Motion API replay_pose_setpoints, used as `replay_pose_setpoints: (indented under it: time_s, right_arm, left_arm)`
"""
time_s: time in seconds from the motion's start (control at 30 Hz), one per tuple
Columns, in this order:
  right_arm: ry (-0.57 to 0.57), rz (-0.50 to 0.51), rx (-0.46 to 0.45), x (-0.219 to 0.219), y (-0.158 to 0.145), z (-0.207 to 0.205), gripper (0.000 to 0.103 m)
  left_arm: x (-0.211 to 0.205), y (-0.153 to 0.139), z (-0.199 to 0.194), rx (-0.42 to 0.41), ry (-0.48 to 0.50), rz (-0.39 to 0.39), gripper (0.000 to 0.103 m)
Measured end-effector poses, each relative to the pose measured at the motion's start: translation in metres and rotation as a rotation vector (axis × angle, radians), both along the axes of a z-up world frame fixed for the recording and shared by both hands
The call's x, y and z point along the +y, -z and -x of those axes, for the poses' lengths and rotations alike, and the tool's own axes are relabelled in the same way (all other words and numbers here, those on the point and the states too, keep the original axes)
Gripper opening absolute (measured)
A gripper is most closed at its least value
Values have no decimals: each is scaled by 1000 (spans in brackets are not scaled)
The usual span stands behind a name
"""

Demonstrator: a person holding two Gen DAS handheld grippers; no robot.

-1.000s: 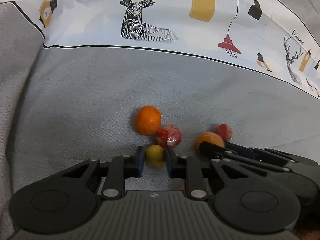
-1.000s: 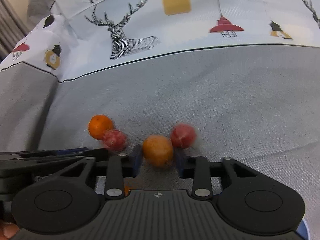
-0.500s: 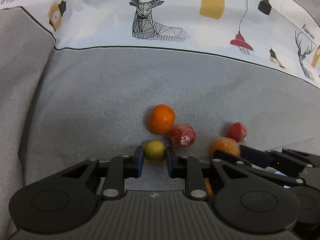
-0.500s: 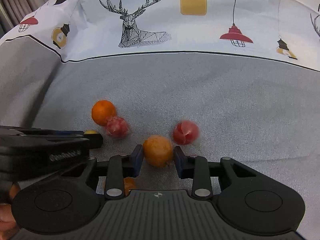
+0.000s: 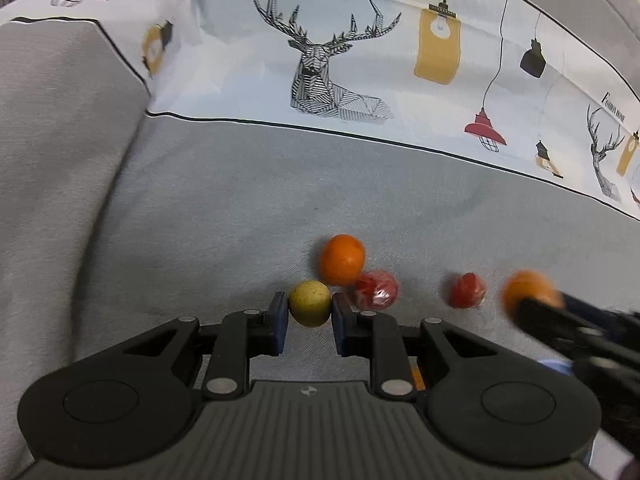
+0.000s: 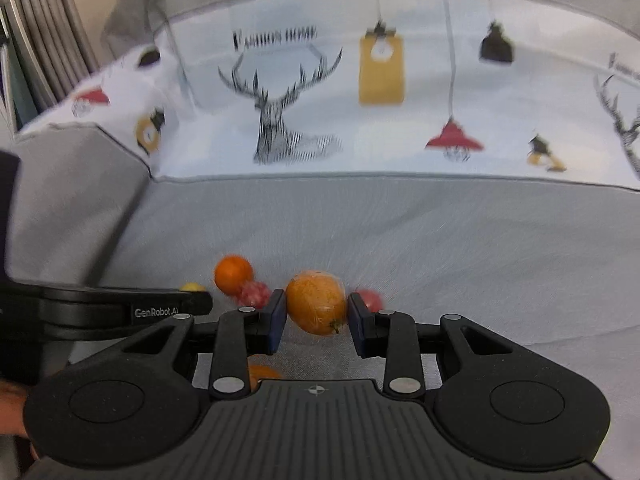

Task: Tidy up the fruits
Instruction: 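Carry the yellow fruit and mandarin over the blue plate with both tools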

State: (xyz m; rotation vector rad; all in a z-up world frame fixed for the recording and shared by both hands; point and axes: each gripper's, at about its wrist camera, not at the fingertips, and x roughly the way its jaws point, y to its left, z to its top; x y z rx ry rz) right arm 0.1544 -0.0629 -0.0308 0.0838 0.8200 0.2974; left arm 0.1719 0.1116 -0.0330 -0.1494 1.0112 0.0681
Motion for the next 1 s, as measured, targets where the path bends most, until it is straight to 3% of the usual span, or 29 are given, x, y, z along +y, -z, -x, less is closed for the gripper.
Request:
replay_pose_setpoints:
  time_s: [0.3,0.5,0.63,0.8,1.0]
  right_arm:
    - [82,4,-87,-65,-50,66,35]
    - [147,26,-94,-103,-35,98,35]
    - [154,23,-89,-113,-27,105,35]
    - [149,68,-53,-117,-18,108,35]
    - [168,93,-41,-123,-17,105,35]
  left_arm:
    - [-6,-20,35,-46,64,-101,25]
    - [-21,-41,69,-124,117,-97,25]
    - [-50,-46,92,-169,221,-108,25]
    - [-91,-34,120,-150,405,-24,25]
    - [-139,-15,140,-140,614,-93,25]
